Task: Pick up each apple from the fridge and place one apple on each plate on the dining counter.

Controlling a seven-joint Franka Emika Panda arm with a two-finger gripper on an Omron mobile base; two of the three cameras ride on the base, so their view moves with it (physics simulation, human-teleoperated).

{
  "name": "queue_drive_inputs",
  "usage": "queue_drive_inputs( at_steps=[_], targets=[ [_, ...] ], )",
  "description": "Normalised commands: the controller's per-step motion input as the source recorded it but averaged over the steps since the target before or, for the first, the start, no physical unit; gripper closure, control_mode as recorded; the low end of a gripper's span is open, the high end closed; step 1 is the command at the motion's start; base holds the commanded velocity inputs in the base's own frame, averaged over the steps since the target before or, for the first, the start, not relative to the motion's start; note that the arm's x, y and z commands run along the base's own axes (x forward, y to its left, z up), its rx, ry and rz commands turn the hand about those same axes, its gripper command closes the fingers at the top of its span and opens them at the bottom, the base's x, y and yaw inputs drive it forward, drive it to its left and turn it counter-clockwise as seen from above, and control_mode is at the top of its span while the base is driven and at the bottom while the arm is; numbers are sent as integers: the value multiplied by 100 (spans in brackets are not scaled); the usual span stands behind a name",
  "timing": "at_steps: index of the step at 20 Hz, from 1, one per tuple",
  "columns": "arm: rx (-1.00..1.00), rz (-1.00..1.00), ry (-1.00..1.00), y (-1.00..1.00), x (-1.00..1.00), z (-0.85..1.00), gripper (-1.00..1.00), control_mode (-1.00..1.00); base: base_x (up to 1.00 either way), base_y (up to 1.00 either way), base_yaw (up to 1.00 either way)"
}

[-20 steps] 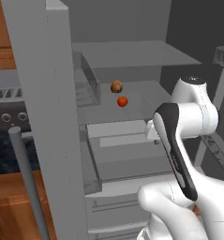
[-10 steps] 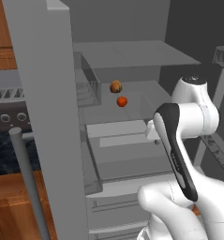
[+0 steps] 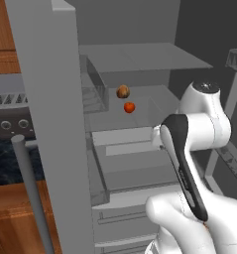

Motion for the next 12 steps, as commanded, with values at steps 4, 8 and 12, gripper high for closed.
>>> queue_drive_inputs(
  at_steps=[4, 8, 12],
  targets=[
    [-10, 2, -44, 28, 26, 38, -100, -100, 0, 0, 0],
    [-2, 3, -27, 1, 75, 32, -100, -100, 0, 0, 0],
    [0, 0, -14, 0, 93, 3, -100, -100, 0, 0, 0]
  ],
)
